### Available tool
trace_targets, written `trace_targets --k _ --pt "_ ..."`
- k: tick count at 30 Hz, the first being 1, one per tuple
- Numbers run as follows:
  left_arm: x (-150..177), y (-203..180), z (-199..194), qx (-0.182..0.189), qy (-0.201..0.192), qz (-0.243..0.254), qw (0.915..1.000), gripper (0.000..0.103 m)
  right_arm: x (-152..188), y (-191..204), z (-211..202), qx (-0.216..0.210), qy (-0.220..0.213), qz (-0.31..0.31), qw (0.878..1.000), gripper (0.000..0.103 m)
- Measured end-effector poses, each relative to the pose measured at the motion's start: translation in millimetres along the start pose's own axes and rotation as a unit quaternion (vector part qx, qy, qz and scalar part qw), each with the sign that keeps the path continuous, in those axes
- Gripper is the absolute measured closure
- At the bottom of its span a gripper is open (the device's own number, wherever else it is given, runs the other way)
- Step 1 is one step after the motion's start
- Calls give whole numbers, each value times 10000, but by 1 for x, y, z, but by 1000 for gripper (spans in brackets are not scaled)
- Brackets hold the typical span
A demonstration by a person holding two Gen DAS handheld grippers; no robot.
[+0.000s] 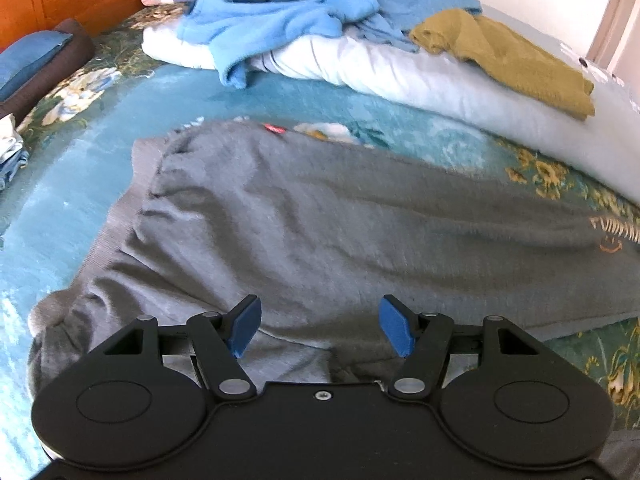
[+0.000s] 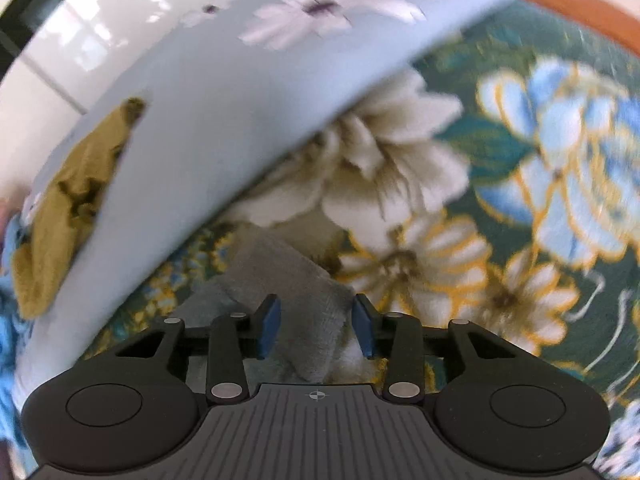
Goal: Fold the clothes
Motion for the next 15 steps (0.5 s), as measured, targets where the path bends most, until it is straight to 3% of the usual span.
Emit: trace_targets --k 4,7,11,15 --pt "-6 20 -11 10 -130 -256 9996 33 6 18 -35 -134 -170 -348 9992 61" --pt "-3 38 -19 -42 -185 -366 9992 33 27 32 -69 -277 -232 -666 9971 52" --pt "8 76 -18 -294 -226 -377 9986 33 79 42 -107 -162 -54 -1108 9937 46" --pt "12 129 -4 -546 -206 -416 9974 33 126 34 -140 122 -1 -1080 9941 46"
Point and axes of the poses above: each gripper's, at about its wrist camera, not at the fingertips, and z roughly the way its jaws point, y to its left, x to its underside, the point moved 4 cm from there along z, roughly the way its jaws point, and after that the axes turned 14 degrees about -x, right-handed, at the moved point
